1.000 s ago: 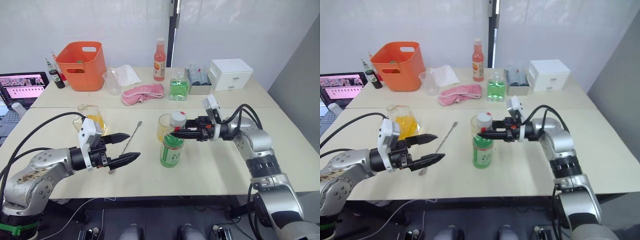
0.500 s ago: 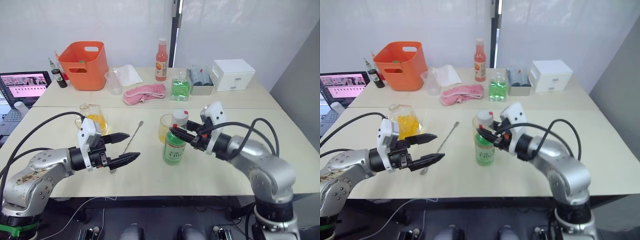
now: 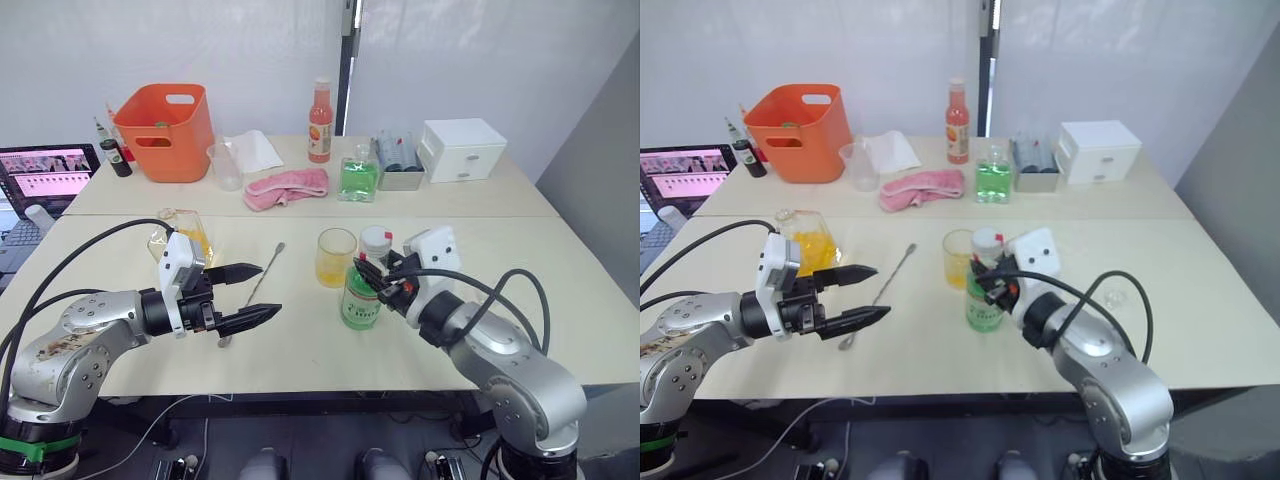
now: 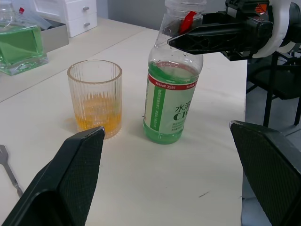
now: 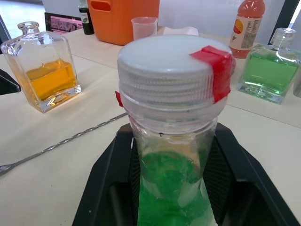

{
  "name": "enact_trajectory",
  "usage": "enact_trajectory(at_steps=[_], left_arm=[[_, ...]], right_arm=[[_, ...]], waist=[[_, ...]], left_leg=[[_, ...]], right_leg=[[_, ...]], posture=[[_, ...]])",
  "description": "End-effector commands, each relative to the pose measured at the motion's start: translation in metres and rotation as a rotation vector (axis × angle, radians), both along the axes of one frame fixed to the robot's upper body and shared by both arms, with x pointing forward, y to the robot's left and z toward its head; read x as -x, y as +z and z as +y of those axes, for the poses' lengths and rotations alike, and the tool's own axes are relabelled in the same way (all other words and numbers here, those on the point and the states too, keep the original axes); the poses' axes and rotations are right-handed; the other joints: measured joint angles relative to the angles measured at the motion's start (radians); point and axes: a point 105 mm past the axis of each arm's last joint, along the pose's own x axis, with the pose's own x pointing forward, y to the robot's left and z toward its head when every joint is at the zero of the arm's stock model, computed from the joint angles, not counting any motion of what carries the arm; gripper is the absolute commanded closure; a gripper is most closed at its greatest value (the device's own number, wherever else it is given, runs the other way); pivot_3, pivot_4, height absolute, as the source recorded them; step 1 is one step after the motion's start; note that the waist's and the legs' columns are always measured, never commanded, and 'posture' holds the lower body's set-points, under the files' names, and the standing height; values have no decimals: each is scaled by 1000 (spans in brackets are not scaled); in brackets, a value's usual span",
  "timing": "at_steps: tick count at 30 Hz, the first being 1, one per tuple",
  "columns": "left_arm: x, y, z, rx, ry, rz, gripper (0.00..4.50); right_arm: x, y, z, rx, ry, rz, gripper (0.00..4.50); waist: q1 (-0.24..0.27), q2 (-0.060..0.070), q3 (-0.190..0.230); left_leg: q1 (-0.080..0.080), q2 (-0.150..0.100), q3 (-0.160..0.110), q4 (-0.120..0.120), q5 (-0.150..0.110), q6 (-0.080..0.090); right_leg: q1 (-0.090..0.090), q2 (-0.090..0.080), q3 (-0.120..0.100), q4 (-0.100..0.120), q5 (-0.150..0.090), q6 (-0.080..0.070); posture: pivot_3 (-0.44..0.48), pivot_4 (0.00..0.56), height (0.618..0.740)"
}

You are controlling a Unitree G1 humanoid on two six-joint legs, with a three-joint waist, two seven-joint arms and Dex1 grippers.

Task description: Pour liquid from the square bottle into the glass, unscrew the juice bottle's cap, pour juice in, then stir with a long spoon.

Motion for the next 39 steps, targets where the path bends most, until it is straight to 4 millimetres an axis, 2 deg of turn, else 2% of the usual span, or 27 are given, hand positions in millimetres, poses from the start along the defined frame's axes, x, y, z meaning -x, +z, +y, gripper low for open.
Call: enact_trajectory(at_steps=[1,3,5,11,12,23,28,34,39], left_arm=[[1,8,-1,-7,-14,-45,0],[1,8,-1,-7,-12,-46,0],[2,8,-1,-7,-11,-46,0],[1,9,0,-4,-5,-48,0],[0,9,0,-3,-4,-49,0],[2,8,-3,0,-11,-44,0],[4,8,-3,3,-4,-44,0],[6,8,-3,3,1,-41,0],[6,9,-2,1,5,-40,0]], right_arm=[[4,-6,5,-27,25,16,3215],[5,-9,6,-31,28,21,3215],[4,-9,4,-39,30,19,2163],[-2,1,-8,-44,98,-7,87],[-3,2,-10,-44,121,-10,31],[-24,8,-30,97,673,43,31],[-43,13,-29,119,782,34,31],[-48,22,-27,107,857,19,31],[-46,24,-27,91,875,12,1571]], waist=[[0,0,0],[0,0,0],[0,0,0],[0,0,0],[1,0,0],[0,0,0],[-1,0,0],[3,0,0],[2,0,0]], left_leg=[[0,0,0,0,0,0],[0,0,0,0,0,0],[0,0,-1,0,0,0],[0,0,-1,0,0,0],[0,0,-1,0,0,0],[0,0,1,0,0,0],[0,0,2,0,0,0],[-1,0,2,0,0,0],[-1,0,1,0,0,0]], right_leg=[[0,0,0,0,0,0],[0,0,0,0,0,0],[0,0,0,0,0,0],[0,0,0,0,0,0],[0,0,0,0,0,0],[0,1,0,-1,0,0],[0,1,0,-1,0,0],[0,0,0,-1,0,0],[0,0,0,-1,0,0]], posture=[[0,150,715],[0,150,715],[0,150,715],[0,150,715],[0,150,715],[0,150,715],[0,150,715],[0,150,715],[0,150,715]])
